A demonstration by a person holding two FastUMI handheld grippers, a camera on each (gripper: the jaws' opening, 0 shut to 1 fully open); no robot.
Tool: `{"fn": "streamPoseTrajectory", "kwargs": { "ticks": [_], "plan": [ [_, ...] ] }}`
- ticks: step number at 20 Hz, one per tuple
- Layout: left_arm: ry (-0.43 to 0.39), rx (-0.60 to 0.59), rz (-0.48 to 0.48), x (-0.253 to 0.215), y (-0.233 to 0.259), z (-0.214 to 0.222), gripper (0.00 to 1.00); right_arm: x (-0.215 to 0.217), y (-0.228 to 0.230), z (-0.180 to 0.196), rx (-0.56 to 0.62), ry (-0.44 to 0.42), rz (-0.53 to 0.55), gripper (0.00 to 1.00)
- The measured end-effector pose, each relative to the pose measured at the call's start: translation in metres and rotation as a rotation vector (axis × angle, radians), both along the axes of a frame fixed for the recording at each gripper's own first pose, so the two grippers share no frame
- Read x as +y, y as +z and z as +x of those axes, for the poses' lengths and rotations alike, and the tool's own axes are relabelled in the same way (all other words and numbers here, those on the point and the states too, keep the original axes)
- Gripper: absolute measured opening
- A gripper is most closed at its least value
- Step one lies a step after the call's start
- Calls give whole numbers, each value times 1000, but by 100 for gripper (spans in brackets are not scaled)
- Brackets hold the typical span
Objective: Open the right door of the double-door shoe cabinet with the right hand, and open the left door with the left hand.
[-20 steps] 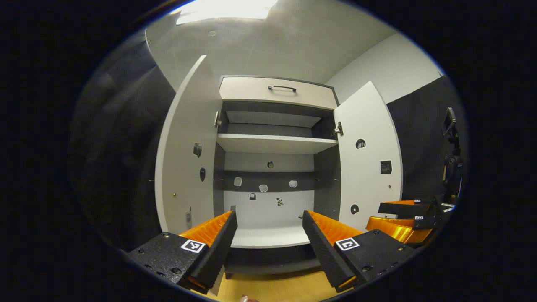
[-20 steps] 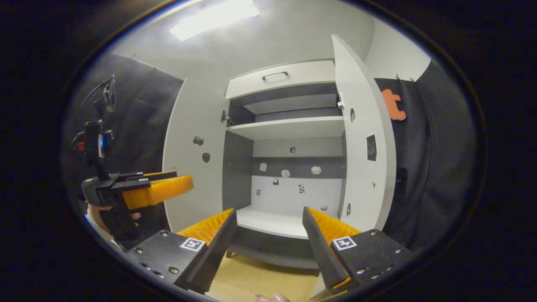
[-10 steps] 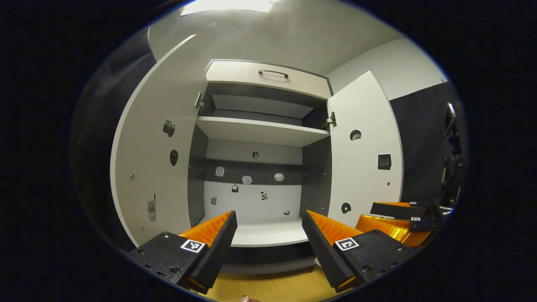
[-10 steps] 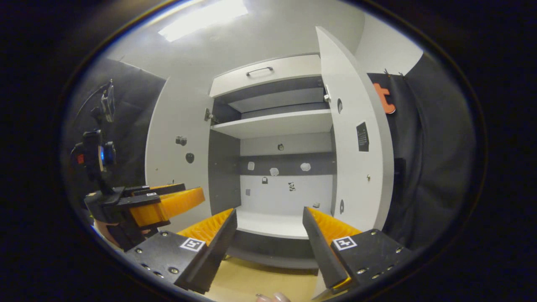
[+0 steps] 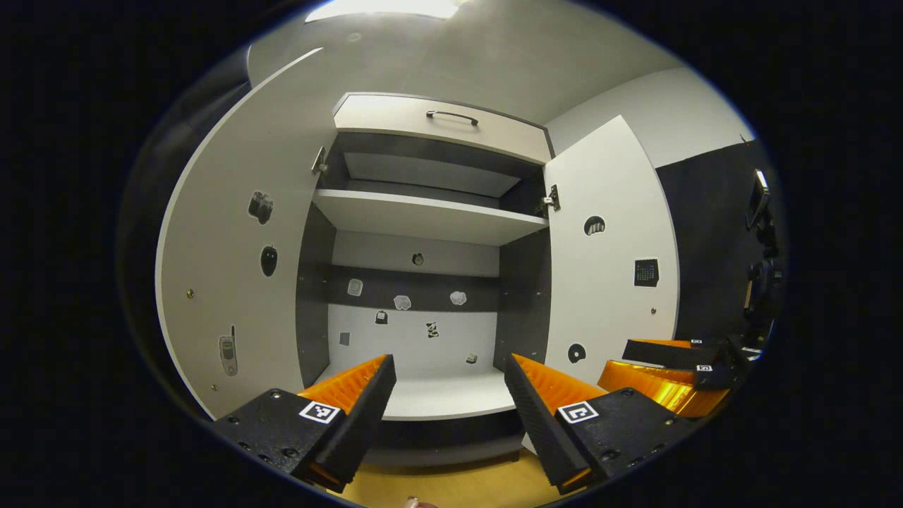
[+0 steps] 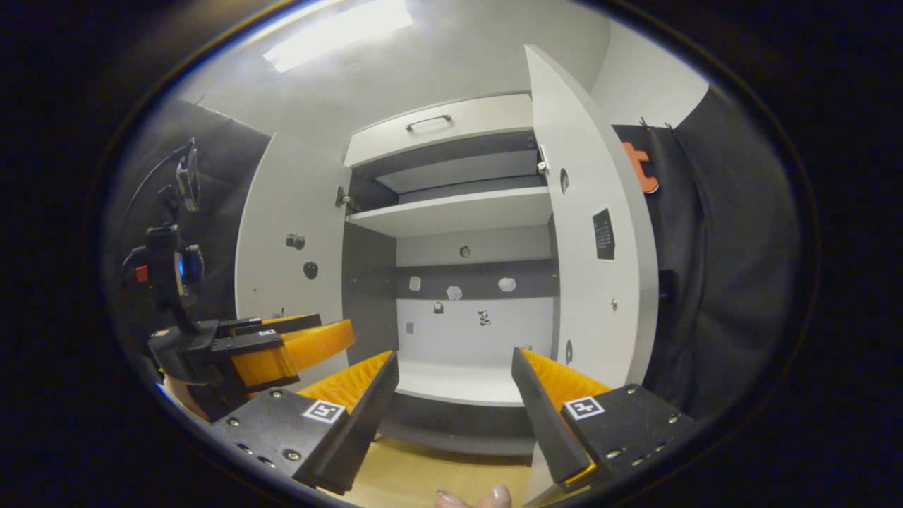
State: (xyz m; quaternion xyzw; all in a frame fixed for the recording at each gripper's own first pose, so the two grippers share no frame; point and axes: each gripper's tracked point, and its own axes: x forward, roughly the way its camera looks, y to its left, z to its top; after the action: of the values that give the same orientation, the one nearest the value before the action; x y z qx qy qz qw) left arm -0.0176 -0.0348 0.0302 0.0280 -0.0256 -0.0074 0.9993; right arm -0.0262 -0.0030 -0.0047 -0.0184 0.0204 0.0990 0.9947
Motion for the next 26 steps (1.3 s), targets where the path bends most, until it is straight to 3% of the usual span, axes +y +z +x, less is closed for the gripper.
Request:
{"fn": "streamPoseTrajectory", "kwargs": {
  "ticks": [9, 26],
  "plan": [
    [-3, 20, -5, 4, -5, -1, 93, 6, 3, 0, -27, -3, -12, 94],
    [10, 13, 11, 12, 1, -9, 96, 17, 7, 0, -34, 2, 19, 97]
  ]
}}
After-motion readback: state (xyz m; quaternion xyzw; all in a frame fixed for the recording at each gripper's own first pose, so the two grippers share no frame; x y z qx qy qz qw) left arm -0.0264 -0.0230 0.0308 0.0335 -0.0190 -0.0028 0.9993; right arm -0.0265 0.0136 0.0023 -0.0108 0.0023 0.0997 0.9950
